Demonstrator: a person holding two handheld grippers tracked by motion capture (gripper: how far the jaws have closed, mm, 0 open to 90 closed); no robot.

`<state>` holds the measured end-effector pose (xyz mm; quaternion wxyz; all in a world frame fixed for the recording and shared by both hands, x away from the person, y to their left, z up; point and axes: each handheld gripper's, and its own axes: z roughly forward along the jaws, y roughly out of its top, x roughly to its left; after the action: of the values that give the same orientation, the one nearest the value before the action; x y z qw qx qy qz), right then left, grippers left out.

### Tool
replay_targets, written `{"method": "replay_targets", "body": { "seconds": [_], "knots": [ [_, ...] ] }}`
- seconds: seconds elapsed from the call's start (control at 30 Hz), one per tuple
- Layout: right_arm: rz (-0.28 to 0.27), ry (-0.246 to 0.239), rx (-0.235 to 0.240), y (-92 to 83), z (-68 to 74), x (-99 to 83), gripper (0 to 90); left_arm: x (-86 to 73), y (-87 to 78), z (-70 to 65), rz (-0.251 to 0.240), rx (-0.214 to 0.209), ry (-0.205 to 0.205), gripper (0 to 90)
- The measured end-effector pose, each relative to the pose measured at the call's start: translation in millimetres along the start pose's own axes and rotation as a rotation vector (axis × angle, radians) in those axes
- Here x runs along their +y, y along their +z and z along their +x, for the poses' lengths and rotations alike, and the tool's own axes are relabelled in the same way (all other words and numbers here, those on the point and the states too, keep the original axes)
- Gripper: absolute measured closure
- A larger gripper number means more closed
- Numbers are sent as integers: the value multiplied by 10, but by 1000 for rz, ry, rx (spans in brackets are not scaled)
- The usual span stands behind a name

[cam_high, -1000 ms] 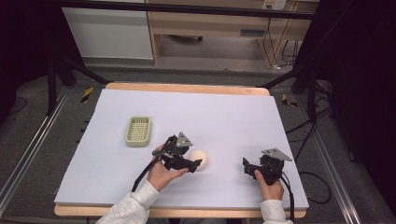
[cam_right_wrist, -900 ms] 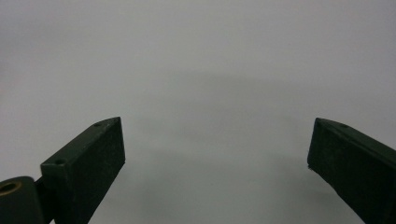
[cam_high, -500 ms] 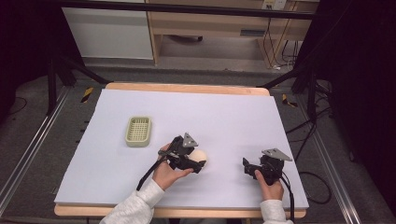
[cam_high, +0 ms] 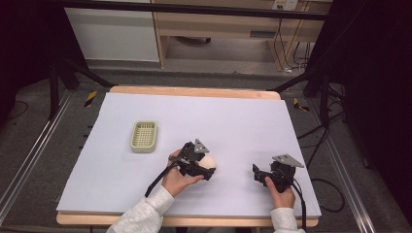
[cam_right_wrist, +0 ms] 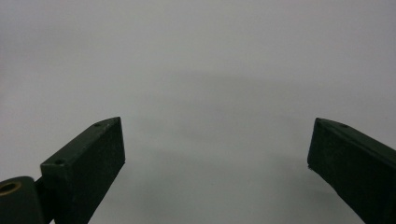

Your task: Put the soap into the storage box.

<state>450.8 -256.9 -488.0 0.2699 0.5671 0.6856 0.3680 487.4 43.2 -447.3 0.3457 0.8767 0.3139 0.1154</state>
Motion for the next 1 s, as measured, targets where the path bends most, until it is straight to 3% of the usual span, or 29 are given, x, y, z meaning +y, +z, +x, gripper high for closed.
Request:
{"method": "replay_targets", "body": {
  "seconds": [1.0],
  "knots": [
    [0, -5, 1, 3, 4, 0, 44, -20, 208, -4, 50, 10, -16, 231]
  ]
}}
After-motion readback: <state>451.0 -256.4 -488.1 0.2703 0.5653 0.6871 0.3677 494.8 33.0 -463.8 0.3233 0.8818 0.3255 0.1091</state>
